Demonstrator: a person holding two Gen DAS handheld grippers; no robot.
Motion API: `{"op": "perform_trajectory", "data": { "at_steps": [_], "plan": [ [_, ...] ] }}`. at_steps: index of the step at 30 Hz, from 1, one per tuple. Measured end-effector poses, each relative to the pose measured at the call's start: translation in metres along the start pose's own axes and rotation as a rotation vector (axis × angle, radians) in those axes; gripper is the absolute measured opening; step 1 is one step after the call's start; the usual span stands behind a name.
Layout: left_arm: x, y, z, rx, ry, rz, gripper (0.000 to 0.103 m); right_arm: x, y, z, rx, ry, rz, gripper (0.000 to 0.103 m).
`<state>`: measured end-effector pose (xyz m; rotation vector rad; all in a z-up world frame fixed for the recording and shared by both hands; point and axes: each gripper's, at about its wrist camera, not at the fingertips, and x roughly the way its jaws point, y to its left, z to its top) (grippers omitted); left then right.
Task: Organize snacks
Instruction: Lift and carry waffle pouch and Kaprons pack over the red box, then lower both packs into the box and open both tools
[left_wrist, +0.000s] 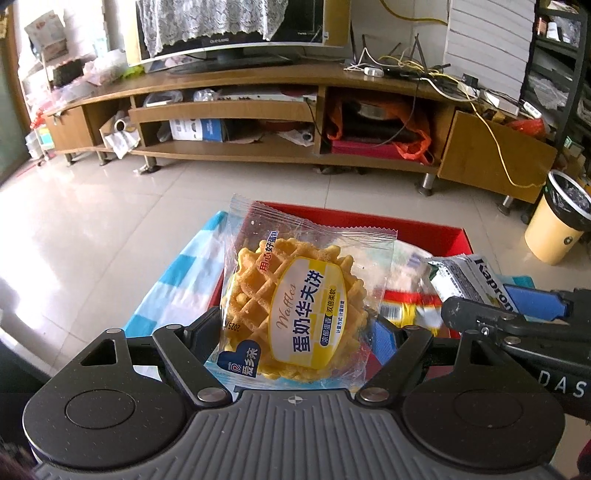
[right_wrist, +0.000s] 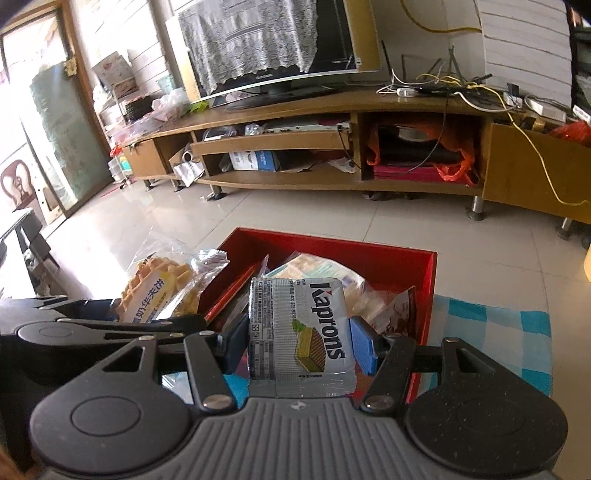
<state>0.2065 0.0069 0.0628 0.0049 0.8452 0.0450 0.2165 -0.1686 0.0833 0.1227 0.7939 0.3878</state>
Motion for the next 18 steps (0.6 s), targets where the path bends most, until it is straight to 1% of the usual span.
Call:
{"op": "perform_trajectory", "data": {
  "at_steps": [8, 13, 18],
  "plan": [
    [0.034, -0.001, 0.020, -0.024, 0.015, 0.005, 0.085, 0.030, -0.012, 0.016, 0.028, 0.012, -0.018, 0.058],
    [0.055, -0.001, 0.025, -0.035, 0.044, 0.029, 0.084, 0.055, -0.020, 0.023, 0.041, 0.042, -0.029, 0.058],
    [0.066, -0.002, 0.027, -0.034, 0.059, 0.039, 0.085, 0.067, -0.022, 0.024, 0.030, 0.058, -0.040, 0.058]
  ]
}}
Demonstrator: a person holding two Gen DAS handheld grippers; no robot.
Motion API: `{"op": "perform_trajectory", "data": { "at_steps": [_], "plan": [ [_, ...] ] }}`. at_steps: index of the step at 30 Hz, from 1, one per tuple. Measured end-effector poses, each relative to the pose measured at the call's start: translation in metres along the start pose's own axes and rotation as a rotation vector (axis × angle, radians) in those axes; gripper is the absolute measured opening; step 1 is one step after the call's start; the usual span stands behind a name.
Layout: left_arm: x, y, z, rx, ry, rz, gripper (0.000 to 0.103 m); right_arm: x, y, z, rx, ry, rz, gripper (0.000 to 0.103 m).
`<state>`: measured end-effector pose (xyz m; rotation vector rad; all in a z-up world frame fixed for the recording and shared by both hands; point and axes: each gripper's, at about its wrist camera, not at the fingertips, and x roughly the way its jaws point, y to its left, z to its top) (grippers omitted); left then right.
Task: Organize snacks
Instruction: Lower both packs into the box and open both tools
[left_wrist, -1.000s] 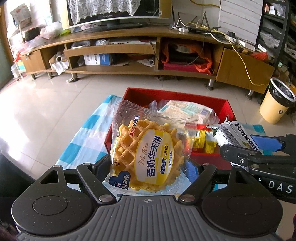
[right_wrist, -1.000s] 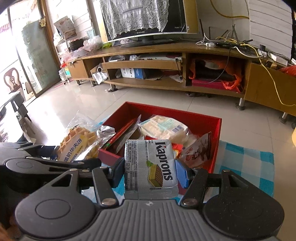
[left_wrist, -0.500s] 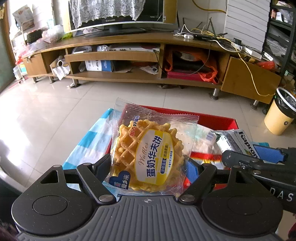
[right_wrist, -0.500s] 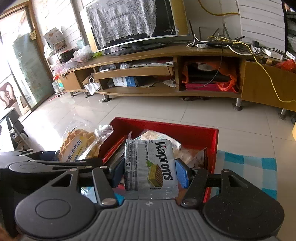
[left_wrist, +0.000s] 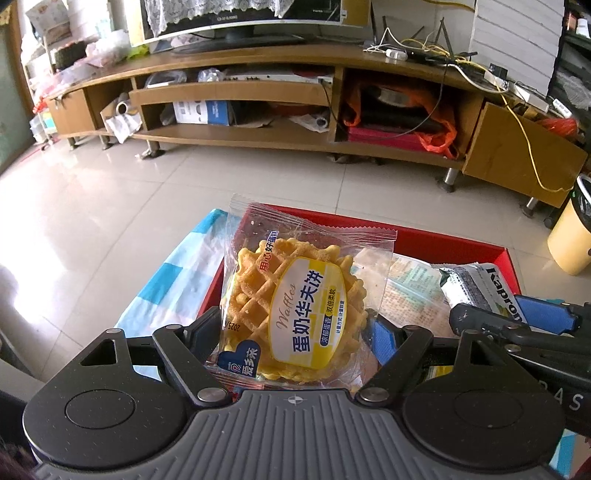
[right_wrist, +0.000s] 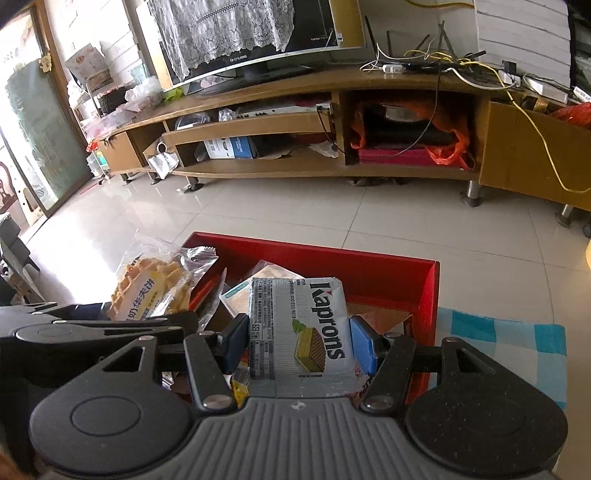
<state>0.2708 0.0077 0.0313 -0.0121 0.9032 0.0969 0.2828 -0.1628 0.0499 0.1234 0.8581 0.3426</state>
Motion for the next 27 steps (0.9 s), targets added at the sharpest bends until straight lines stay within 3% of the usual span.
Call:
{"op": "perform_trajectory", "data": {
  "at_steps": [17, 27],
  "plan": [
    [0.017, -0.006, 0.002, 0.019, 0.023, 0.037, 0.086, 0.017, 0.003, 0.002, -0.014, 0.030, -0.028, 0.059],
    [0.012, -0.002, 0.002, 0.009, 0.018, 0.019, 0.091, 0.016, -0.002, 0.003, 0.014, 0.027, -0.033, 0.061]
  ]
}}
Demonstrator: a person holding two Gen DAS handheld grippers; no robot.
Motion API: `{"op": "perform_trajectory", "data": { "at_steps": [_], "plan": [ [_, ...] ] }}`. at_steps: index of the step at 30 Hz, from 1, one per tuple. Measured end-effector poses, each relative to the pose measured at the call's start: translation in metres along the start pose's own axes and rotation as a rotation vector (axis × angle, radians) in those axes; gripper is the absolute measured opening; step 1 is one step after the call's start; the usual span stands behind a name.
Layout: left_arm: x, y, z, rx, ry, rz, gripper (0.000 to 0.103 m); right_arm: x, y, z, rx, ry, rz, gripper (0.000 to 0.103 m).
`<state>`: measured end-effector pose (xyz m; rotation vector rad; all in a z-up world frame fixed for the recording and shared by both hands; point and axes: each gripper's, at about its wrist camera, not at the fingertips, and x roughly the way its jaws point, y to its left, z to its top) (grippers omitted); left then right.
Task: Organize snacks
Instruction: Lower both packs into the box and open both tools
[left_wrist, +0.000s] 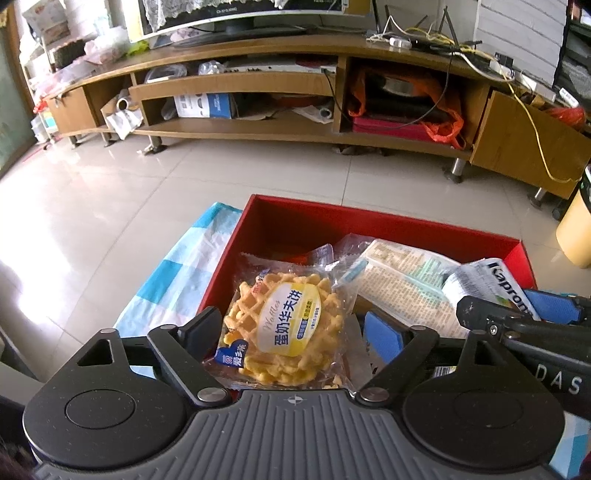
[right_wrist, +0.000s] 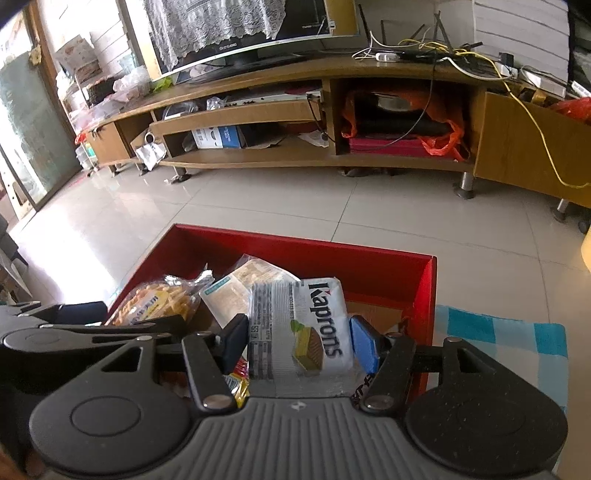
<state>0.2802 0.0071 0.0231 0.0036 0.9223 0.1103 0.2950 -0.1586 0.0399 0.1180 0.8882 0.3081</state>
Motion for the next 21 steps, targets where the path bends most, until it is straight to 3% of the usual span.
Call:
{"op": "perform_trajectory", "data": {
  "at_steps": [11, 21],
  "plan": [
    [-0.017, 0.013, 0.001, -0.028, -0.021, 0.001, 0.096, -0.019, 0.001, 0.005, 0.031, -0.041, 0.019, 0.066],
    [-0.045, 0.018, -0.013, -0.036, -0.050, -0.018, 0.099, -0.045, 0.007, -0.010, 0.021, -0.064, -0.019, 0.066]
  ]
}}
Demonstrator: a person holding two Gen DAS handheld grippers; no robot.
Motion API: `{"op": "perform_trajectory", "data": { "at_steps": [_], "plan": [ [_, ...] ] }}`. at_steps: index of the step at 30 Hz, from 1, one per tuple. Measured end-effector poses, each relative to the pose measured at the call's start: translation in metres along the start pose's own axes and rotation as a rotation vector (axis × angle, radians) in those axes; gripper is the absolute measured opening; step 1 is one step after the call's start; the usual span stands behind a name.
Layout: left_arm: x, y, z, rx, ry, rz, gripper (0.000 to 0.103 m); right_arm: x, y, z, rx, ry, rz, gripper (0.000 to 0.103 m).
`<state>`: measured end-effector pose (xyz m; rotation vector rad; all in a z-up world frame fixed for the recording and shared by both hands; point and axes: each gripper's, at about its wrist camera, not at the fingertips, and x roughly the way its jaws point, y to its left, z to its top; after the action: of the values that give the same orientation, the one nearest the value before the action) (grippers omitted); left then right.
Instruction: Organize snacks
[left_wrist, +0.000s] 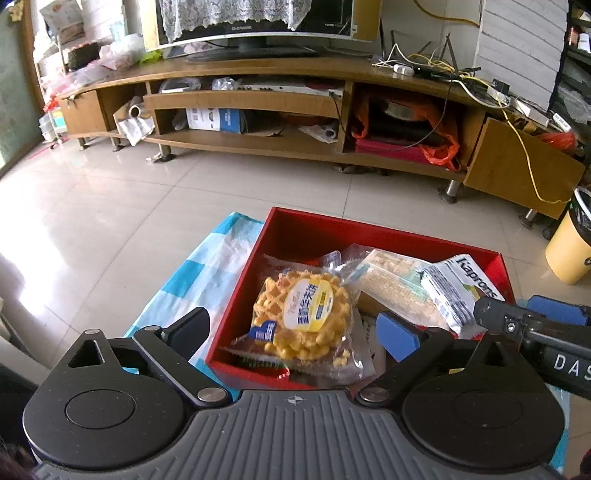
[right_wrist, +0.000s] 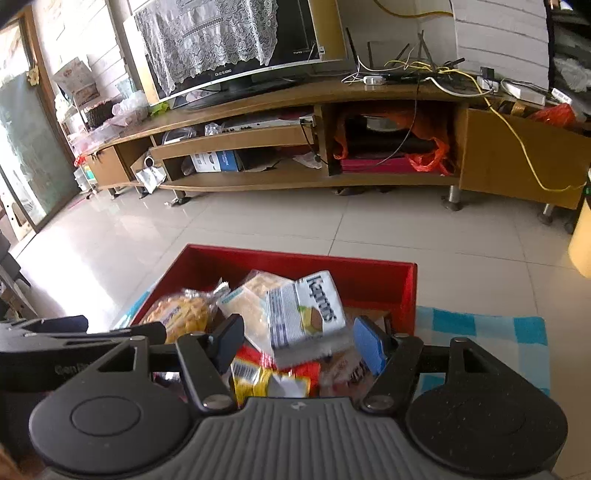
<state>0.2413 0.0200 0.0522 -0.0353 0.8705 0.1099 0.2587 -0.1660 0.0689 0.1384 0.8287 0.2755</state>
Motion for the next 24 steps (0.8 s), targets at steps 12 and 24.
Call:
{"op": "perform_trajectory", "data": {
  "at_steps": [12, 24],
  "plan": [
    [-0.026, 0.004, -0.029, -0.009, 0.003, -0.017, 0.103, -0.036, 0.002, -0.035, 0.018, 0.013, -0.011, 0.067],
    [-0.050, 0.000, -0.067, 0.003, 0.019, -0.029, 0.103, -0.064, 0.002, -0.068, 0.034, 0.029, -0.018, 0.067]
  ]
}}
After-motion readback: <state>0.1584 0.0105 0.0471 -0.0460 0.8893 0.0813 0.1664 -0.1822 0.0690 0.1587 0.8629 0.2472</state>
